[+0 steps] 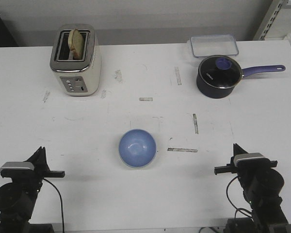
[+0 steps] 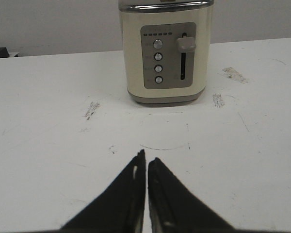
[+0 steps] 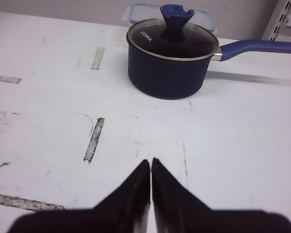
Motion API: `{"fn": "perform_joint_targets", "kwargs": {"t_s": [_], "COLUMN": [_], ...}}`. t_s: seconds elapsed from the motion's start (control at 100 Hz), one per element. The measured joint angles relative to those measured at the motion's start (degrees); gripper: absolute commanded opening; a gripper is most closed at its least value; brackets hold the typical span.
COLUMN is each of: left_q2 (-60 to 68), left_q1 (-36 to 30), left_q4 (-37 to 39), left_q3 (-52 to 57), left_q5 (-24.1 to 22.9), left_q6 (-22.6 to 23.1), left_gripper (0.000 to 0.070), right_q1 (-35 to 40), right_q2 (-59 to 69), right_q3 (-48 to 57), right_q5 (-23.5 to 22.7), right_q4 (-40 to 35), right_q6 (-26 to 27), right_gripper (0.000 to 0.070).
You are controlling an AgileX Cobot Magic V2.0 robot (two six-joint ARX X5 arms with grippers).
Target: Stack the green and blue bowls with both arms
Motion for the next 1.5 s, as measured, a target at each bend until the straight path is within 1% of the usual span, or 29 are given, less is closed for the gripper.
{"fn": "perform_joint_targets", "kwargs": {"t_s": [0.48, 0.53, 0.6, 0.72, 0.82, 0.95, 0.98, 1.03, 1.09, 1.5], "left_q2": [-1.55, -2.36, -5.01, -12.02, -17.25, -16.85, -16.87, -16.79, -17.16, -17.14], "left_q1": [0.0, 0.0, 0.0, 0.02, 0.0, 0.02, 0.0, 0.0, 0.04, 0.07], "left_q4": [0.07, 1.22, 5.22, 11.72, 12.44, 14.29, 13.99, 16.39, 16.85, 16.46], "left_q3": [-0.02, -0.68, -3.61, -11.8, -18.78, -24.96, -25.03, -25.0, -25.0, -25.0], "left_q5": [0.0, 0.0, 0.0, -0.87, -0.74, -0.55, -0.33, -0.42, -0.44, -0.46], "left_q6": [0.02, 0.0, 0.0, 0.0, 0.0, 0.02, 0.02, 0.02, 0.02, 0.02], "left_gripper": [0.0001, 0.0001, 0.0001, 0.0001, 0.0001, 0.0001, 0.0001, 0.0001, 0.0001, 0.0001], "right_q1": [0.0, 0.0, 0.0, 0.0, 0.0, 0.0, 0.0, 0.0, 0.0, 0.0], "right_q2": [0.0, 0.0, 0.0, 0.0, 0.0, 0.0, 0.0, 0.0, 0.0, -0.07], "right_q3": [0.0, 0.0, 0.0, 0.0, 0.0, 0.0, 0.0, 0.0, 0.0, 0.0], "right_q5": [0.0, 0.0, 0.0, 0.0, 0.0, 0.0, 0.02, 0.02, 0.02, 0.02], "right_q4": [0.0, 0.0, 0.0, 0.02, 0.02, 0.15, 0.22, 0.39, 0.52, 0.52], "right_q6": [0.0, 0.0, 0.0, 0.0, 0.0, 0.0, 0.0, 0.0, 0.0, 0.0], "right_gripper": [0.0, 0.0, 0.0, 0.0, 0.0, 0.0, 0.0, 0.0, 0.0, 0.0]}}
